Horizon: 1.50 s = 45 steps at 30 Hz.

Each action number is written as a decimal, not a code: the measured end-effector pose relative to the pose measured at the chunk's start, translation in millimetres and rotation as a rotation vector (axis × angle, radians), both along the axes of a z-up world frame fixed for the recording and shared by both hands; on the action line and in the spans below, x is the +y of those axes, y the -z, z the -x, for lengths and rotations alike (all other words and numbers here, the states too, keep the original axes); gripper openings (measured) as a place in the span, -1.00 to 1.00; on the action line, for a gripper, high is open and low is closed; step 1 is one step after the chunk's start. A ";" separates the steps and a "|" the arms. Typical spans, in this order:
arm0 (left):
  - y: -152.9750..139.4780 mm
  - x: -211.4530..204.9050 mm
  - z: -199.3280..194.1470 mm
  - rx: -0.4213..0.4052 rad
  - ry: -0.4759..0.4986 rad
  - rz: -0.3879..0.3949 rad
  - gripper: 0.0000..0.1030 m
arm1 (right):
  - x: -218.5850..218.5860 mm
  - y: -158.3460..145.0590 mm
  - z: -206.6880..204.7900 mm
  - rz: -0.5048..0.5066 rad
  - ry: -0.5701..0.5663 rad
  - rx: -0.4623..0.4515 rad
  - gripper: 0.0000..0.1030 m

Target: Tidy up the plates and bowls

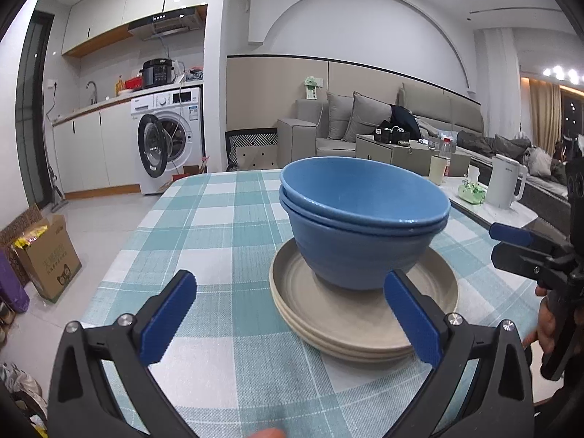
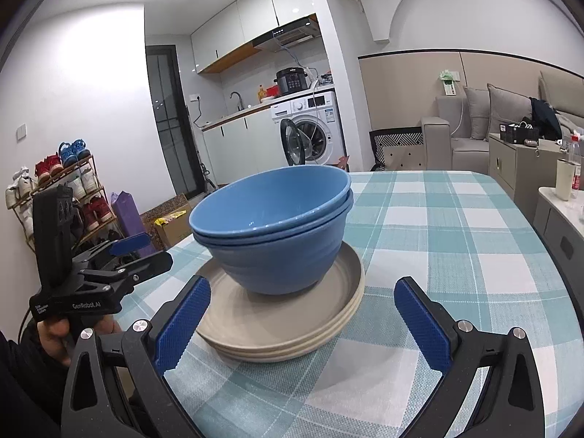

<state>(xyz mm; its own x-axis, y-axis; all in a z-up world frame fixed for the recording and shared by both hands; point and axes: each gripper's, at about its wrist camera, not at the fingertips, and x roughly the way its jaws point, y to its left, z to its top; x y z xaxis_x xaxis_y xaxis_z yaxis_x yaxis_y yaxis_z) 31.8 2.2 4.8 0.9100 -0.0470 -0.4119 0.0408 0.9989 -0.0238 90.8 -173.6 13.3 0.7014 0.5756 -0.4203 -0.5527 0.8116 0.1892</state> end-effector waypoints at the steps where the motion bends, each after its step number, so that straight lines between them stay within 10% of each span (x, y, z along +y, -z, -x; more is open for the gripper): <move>1: 1.2 -0.7 2.2 -0.003 -0.002 -0.005 1.00 | -0.4 1.3 2.3 0.004 0.001 -0.007 0.99; 45: 20.4 -6.3 19.1 -0.014 0.015 0.017 1.00 | 0.2 20.7 19.1 0.023 -0.034 -0.065 0.99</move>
